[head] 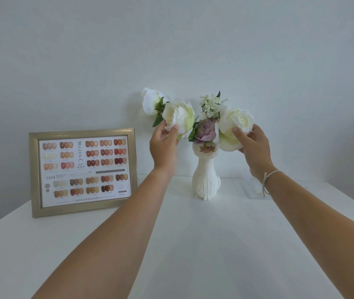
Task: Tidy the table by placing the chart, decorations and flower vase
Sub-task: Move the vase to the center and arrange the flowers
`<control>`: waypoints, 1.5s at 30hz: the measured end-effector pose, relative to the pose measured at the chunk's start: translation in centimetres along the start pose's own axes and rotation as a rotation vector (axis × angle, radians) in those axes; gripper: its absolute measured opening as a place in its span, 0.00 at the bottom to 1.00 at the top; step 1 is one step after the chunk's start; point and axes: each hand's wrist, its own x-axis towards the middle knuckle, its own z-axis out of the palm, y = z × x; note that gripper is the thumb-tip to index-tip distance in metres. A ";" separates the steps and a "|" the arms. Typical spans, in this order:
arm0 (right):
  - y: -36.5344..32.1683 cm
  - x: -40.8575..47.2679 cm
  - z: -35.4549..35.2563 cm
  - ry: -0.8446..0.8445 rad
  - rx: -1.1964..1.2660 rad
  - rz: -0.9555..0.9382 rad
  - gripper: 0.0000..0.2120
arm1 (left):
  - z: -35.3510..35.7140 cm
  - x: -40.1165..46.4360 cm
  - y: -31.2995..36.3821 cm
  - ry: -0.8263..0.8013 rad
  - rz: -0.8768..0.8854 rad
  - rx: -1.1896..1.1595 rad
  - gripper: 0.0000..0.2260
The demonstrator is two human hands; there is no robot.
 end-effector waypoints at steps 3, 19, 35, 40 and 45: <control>0.2 0.0 0.1 0.002 -0.002 0.003 0.13 | -0.4 0.4 -0.3 -0.015 -0.010 -0.007 0.13; 0.7 -0.7 1.4 0.087 0.072 0.000 0.17 | 0.5 0.1 -1.4 0.052 0.012 0.100 0.01; 0.2 -1.6 0.5 0.063 0.058 0.023 0.29 | -3.9 2.8 1.3 0.147 0.030 0.150 0.21; 0.5 -1.5 0.6 0.065 0.062 0.018 0.27 | -4.2 7.4 2.7 0.155 0.010 0.269 0.23; 0.9 -0.8 0.4 0.068 0.079 0.000 0.23 | -3.6 11.2 3.0 0.031 -0.024 0.426 0.29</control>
